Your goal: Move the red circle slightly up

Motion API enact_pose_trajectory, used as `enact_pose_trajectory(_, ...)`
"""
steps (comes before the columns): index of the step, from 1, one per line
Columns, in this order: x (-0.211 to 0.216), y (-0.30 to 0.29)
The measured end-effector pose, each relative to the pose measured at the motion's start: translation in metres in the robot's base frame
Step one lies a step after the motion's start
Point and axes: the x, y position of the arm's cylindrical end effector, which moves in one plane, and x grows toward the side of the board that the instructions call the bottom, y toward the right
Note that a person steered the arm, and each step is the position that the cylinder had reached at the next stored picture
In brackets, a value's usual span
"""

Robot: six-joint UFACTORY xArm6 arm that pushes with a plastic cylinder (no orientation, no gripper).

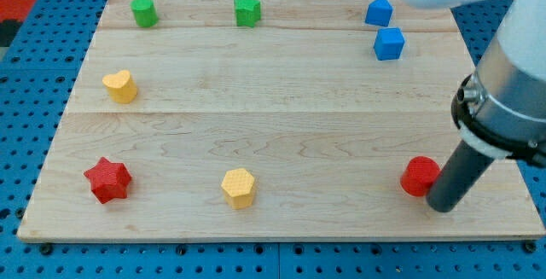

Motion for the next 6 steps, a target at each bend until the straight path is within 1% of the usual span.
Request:
enact_pose_trajectory(1,-0.046,0.024)
enact_pose_trajectory(2,-0.057,0.026)
enact_pose_trajectory(3,0.0,0.049)
enact_pose_trajectory(4,0.019,-0.008)
enact_pose_trajectory(5,-0.033,-0.014)
enact_pose_trajectory(6,-0.073,-0.026)
